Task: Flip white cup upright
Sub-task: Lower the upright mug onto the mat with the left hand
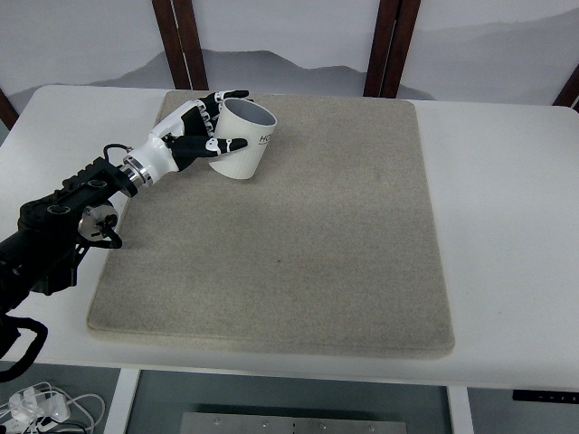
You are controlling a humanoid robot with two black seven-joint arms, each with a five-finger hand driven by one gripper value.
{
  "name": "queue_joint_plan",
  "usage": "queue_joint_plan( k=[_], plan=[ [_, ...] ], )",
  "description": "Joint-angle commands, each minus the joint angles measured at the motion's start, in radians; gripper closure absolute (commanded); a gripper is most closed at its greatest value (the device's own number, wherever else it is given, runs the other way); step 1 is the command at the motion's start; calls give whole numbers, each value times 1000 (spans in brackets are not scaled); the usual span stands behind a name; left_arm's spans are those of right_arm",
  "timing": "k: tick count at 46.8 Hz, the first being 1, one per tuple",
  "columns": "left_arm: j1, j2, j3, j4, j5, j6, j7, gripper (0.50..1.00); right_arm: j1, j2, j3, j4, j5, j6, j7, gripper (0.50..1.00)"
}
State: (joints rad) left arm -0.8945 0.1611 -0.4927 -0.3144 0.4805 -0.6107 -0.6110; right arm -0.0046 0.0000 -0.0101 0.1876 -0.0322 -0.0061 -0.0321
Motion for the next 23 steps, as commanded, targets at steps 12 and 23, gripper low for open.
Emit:
queue_joint_plan(
  k=[12,23],
  plan=[
    [0,-29,2,0,0,0,0,705,0,0,1,1,0,0,0,548],
    [0,-44,5,0,0,0,0,630,0,0,-1,1,0,0,0,548]
  ],
)
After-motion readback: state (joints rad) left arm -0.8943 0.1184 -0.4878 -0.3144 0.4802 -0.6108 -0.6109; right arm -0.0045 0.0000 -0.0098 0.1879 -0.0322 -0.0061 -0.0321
